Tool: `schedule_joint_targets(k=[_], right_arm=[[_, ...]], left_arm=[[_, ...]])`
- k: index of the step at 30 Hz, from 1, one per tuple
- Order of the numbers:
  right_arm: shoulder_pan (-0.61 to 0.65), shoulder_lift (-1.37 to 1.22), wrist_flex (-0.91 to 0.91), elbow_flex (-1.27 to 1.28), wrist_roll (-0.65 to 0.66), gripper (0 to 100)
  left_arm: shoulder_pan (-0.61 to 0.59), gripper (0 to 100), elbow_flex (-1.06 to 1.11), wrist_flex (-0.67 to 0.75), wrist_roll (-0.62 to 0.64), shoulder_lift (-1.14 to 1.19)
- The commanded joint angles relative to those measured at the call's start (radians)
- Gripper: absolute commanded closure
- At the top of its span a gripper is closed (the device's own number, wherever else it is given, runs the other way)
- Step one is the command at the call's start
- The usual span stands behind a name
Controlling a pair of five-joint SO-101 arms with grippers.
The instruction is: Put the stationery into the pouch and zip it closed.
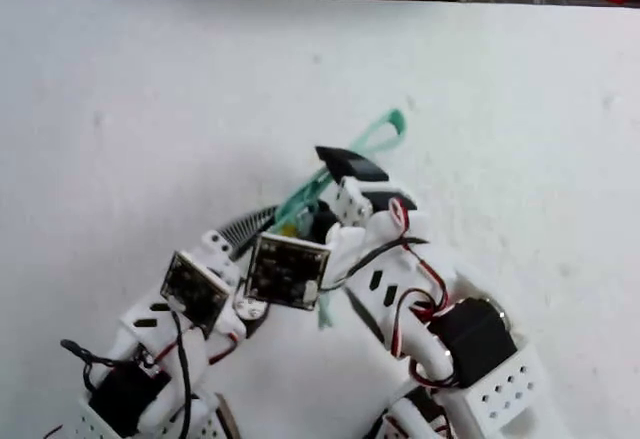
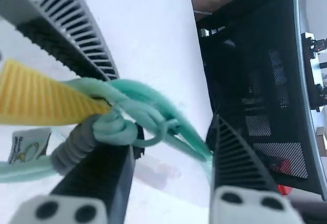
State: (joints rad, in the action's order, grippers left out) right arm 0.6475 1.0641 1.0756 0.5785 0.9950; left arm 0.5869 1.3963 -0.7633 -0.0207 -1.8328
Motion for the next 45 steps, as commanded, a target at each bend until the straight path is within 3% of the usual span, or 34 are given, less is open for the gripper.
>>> schedule_joint_targets(k=[1, 6, 14, 18, 21, 29, 43, 45], right_arm=[[-0.058, 0.019, -0.041, -0.163, -0.106, 81.8], [-0.076, 0.010, -0.048, -0.201, -0.319, 81.8], [-0.074, 0.015, -0.113, -0.138, -0.387, 82.2], [-0.073, 0.012, -0.090, -0.046, -0.519, 86.9], [-0.071, 0.019, -0.074, 0.023, -0.566, 84.4], [0.139, 0.019, -0.038, 0.038, -0.571, 78.3], [0.137, -0.148, -0.186, 0.043, -0.571, 78.9], [0.133, -0.160, -0.205, 0.041, -0.563, 84.2]], left_arm=[[-0.018, 98, 0.000, 0.029, 0.012, 0.005], [-0.179, 98, 0.040, 0.158, 0.041, 0.005], [-0.165, 98, 0.104, 0.215, 0.046, 0.005], [-0.185, 98, 0.103, 0.219, 0.048, 0.005], [-0.185, 98, 0.103, 0.219, 0.044, 0.005], [-0.185, 98, 0.103, 0.219, 0.041, 0.005], [-0.162, 98, 0.104, 0.212, 0.040, 0.005], [-0.162, 98, 0.104, 0.212, 0.040, 0.005]])
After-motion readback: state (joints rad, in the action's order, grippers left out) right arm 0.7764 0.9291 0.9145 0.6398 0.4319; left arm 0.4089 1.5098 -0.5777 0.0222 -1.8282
